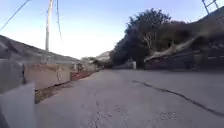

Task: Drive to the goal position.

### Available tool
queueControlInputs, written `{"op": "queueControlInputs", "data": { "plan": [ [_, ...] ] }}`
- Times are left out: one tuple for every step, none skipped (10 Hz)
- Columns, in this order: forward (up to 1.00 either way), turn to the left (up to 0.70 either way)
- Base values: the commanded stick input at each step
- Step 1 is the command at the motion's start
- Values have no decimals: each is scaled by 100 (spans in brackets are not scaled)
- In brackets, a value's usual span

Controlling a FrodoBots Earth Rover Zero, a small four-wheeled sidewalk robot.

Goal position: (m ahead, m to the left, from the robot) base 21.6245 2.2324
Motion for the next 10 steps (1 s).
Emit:
{"op": "queueControlInputs", "data": {
  "plan": [
    [70,0],
    [70,0],
    [70,0],
    [70,0],
    [70,0],
    [70,0],
    [70,0],
    [70,0],
    [70,0],
    [70,0]
  ]
}}
